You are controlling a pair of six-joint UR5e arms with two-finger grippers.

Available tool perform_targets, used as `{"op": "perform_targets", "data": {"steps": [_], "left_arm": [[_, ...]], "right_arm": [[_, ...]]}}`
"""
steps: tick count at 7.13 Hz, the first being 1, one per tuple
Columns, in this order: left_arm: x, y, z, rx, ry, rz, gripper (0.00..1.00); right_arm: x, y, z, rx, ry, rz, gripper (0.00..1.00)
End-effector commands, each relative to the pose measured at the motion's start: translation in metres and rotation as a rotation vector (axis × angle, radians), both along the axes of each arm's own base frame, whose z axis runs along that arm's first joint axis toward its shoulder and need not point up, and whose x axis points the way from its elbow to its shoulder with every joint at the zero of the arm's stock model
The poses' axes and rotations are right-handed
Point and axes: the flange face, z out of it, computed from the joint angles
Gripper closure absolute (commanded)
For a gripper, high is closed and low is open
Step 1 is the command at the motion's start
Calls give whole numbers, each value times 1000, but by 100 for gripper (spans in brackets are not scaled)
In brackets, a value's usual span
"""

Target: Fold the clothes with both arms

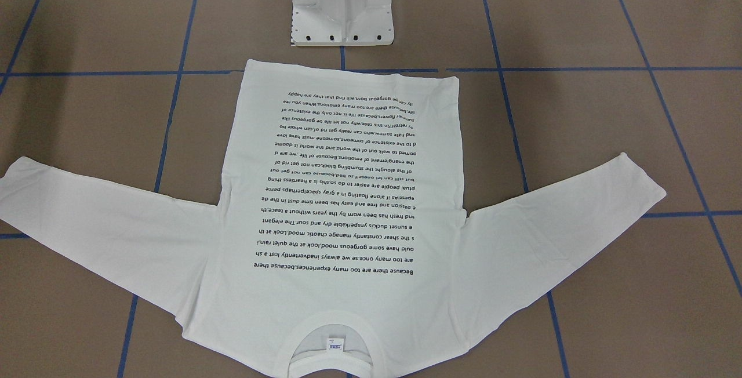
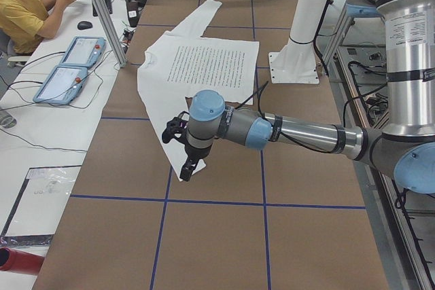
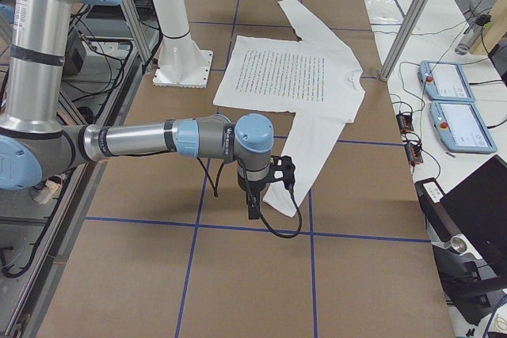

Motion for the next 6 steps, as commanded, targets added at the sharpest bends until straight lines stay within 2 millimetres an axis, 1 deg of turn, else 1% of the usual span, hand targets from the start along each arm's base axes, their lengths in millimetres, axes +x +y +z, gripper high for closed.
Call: {"op": "perform_targets", "data": {"steps": [1,2,3,4,5,6], "left_arm": [[0,-22,-53,257,4,-8,0],[1,-23,-54,283,9,-9,0],[1,-23,-53,286,9,-6,0],[0,-23,-54,286,10,-6,0],[-1,-22,-57,294,11,-7,0],[-1,-21,-59,299,12,-7,0]], "right_arm": [[0,-22,-42,178,-1,7,0],[-2,-25,-34,207,-34,20,0],[-6,-21,-31,185,-98,25,0],[-14,-28,-23,218,-102,29,0],[-28,-34,-3,158,-124,99,1],[-49,-39,13,135,-142,156,2]]}}
